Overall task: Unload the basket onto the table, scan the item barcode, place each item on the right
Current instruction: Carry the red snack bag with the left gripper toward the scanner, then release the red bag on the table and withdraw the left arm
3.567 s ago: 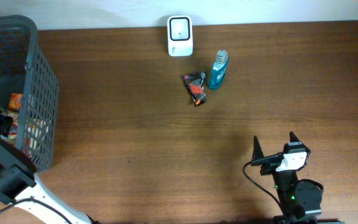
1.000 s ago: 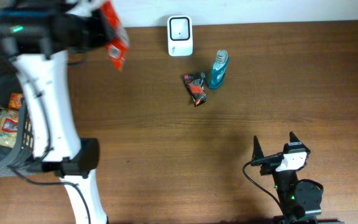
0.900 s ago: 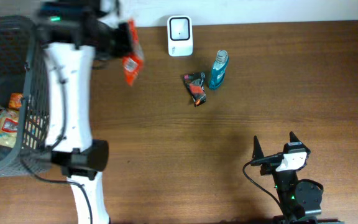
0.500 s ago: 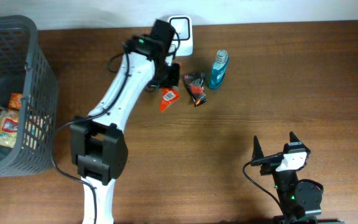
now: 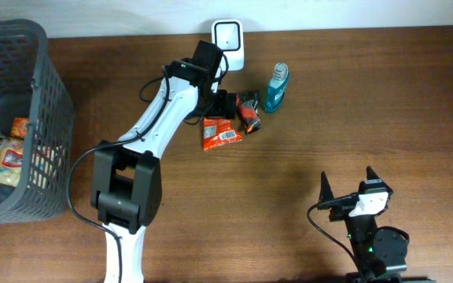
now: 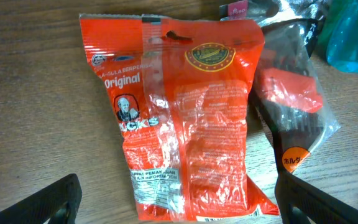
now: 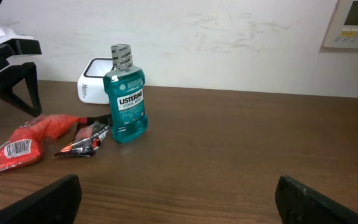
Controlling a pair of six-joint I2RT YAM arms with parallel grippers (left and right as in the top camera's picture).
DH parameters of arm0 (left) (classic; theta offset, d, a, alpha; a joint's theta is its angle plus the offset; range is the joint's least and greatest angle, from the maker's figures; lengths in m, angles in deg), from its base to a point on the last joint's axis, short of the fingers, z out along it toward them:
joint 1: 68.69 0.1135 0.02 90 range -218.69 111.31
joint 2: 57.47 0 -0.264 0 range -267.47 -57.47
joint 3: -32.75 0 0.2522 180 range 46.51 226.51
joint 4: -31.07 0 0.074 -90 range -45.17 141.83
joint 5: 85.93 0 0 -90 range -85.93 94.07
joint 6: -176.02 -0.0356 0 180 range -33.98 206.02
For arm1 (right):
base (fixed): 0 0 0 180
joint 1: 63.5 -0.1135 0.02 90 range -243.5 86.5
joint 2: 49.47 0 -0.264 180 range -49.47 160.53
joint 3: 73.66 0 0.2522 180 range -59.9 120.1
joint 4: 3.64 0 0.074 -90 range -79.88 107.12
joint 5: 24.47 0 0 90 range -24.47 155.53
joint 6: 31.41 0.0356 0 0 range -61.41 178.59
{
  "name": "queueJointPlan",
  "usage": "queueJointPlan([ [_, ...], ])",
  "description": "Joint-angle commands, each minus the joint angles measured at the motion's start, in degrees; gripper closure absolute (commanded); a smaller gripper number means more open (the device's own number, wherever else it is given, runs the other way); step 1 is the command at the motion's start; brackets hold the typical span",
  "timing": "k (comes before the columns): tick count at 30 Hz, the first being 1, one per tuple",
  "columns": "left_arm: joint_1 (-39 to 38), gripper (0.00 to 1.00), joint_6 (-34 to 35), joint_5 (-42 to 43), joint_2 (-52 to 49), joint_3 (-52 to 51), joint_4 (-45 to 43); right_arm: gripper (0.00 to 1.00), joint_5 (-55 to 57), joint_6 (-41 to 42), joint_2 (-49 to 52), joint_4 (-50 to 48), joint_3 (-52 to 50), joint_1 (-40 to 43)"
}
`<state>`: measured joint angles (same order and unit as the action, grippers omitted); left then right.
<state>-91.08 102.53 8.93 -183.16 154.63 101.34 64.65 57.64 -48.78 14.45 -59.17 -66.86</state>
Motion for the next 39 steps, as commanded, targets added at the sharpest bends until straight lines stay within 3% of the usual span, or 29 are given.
queueJointPlan([
  [1, 0.6, 0.02, 0.3, -0.2, 2.4, 2.8, 1.8, 0.02, 0.3, -0.1, -0.3, 0.2, -0.4, 0.4],
  [8, 5.4, 0.02, -1.5, -0.3, 10.8, 14.9, 9.6, 0.02, 0.3, -0.1, -0.3, 0.2, -0.4, 0.4],
  [11, 8.8, 0.04, -3.4, -5.0, 15.6, 19.3, 12.5, 0.02, 0.3, -0.1, -0.3, 0.2, -0.4, 0.4],
  [14, 15.1, 0.06, -3.3, -15.3, 23.1, 21.8, 16.7, 0.02, 0.3, -0.1, -0.3, 0.2, -0.4, 0.4],
  [23, 37.7, 0.00, -0.2, -16.7, 35.8, 21.8, 18.7, 0.02, 0.3, -0.1, -0.3, 0.2, -0.4, 0.4],
  [29, 48.3, 0.01, 2.5, -16.7, 33.9, 20.9, 18.8, 0.02, 0.3, -0.1, -0.3, 0.2, -0.4, 0.4],
  [39, 56.3, 0.01, 8.3, -16.5, 19.6, 17.3, 22.7, 0.02, 0.3, -0.1, -0.3, 0.2, -0.4, 0.4],
])
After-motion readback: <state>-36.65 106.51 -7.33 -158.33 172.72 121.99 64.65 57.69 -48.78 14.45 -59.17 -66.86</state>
